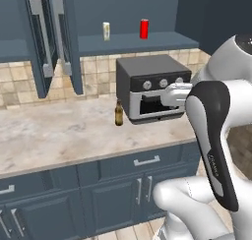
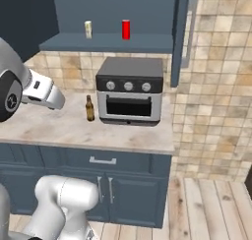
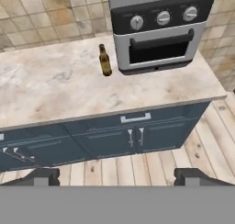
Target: Sort all alcoholic drinks to one cabinet, and non-alcoholic drinks to the other.
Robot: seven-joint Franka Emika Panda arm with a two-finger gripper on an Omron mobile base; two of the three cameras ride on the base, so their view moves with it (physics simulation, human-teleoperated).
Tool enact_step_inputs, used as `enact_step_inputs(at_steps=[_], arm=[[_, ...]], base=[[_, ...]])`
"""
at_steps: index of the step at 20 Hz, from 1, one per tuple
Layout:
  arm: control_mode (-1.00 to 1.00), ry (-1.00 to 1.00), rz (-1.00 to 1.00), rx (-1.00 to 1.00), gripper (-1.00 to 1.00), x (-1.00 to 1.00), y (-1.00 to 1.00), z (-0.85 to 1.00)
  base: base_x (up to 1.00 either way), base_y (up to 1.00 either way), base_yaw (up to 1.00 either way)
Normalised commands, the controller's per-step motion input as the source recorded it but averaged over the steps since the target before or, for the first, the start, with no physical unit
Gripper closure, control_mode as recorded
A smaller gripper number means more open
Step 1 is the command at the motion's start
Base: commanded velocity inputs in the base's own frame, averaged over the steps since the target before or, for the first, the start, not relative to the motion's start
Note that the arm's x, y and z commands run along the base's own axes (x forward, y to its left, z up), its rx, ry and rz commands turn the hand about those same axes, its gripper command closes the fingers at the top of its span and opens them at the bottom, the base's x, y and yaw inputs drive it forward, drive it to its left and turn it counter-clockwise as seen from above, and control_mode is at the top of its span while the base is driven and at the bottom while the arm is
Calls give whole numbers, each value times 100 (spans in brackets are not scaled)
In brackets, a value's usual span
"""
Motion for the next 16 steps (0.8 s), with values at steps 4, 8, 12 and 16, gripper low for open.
enact_step_inputs(at_steps=[4,8,12,16], arm=[[100,0,0,0,-100,0,0,0],[100,0,0,0,-100,0,0,0],[100,0,0,0,-100,0,0,0],[100,0,0,0,-100,0,0,0]], base=[[70,-48,0],[76,-33,0],[77,-18,0],[63,-7,0]])
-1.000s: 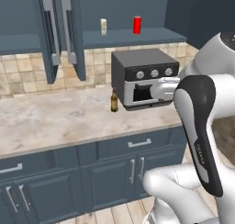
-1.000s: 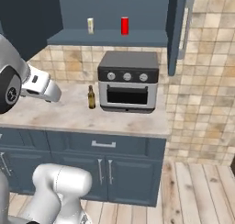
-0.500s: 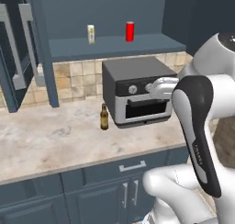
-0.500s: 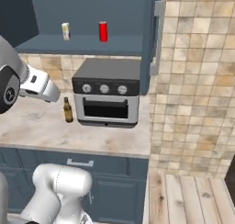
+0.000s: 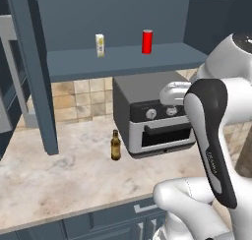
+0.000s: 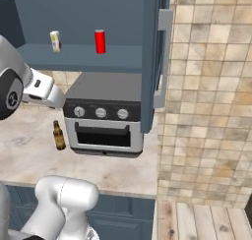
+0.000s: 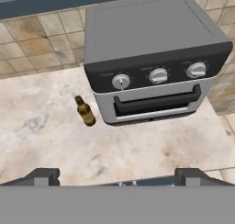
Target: Sort all alcoholic drinks to one cabinet, and non-alcoholic drinks to the other.
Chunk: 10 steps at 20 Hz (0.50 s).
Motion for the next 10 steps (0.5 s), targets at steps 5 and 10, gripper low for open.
enact_step_inputs(at_steps=[5,10], arm=[[-100,0,-6,0,-100,2,0,-6],[-100,-3,-18,0,-100,0,19,-17]], base=[[7,0,0],[0,0,0]])
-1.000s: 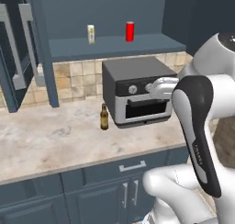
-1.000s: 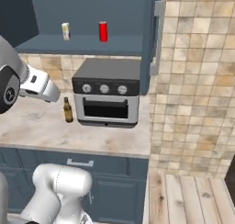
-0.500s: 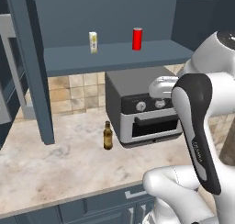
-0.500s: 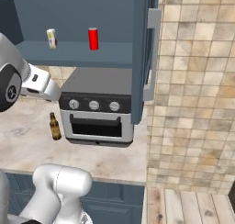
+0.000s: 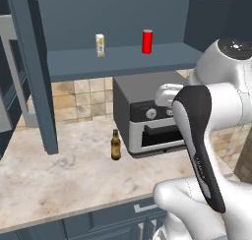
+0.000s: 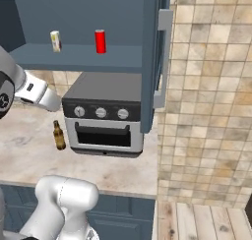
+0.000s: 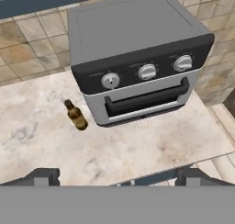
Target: Sort all alcoholic drinks to one cabinet, and non-alcoholic drinks to the other.
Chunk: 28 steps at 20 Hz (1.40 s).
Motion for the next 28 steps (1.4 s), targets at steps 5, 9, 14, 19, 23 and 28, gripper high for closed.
enact_step_inputs(at_steps=[5,9,14,19,23,28], arm=[[-100,-2,-21,0,-100,0,36,-23],[-100,0,-16,0,-100,3,50,-27],[-100,0,-12,0,-100,29,22,-27],[-100,1,-11,0,-100,44,26,-35],[-100,0,-11,0,-100,41,34,-41],[-100,0,-13,0,-100,26,36,-30]], base=[[0,0,0],[0,0,0],[0,0,0],[0,0,0],[0,0,0],[0,0,0]])
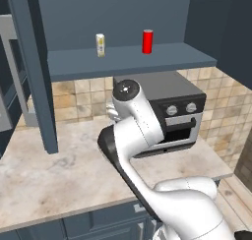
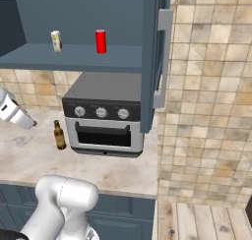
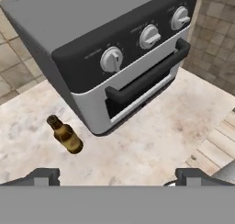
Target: Sort all alcoholic drinks to one cabinet, and non-alcoholic drinks to the other.
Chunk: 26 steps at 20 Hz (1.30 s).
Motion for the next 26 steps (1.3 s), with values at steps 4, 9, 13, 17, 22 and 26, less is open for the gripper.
enact_step_inputs(at_steps=[4,9,13,17,22,26], arm=[[-100,0,-14,0,-100,37,28,-23],[-100,-1,-14,0,-100,49,21,-26],[-100,-1,-13,0,-100,46,22,-33],[-100,-2,-14,0,-100,44,16,-31],[-100,-2,-13,0,-100,37,8,-29],[-100,-2,-13,0,-100,28,0,-30]], base=[[0,0,0],[0,0,0],[0,0,0],[0,0,0],[0,0,0],[0,0,0]])
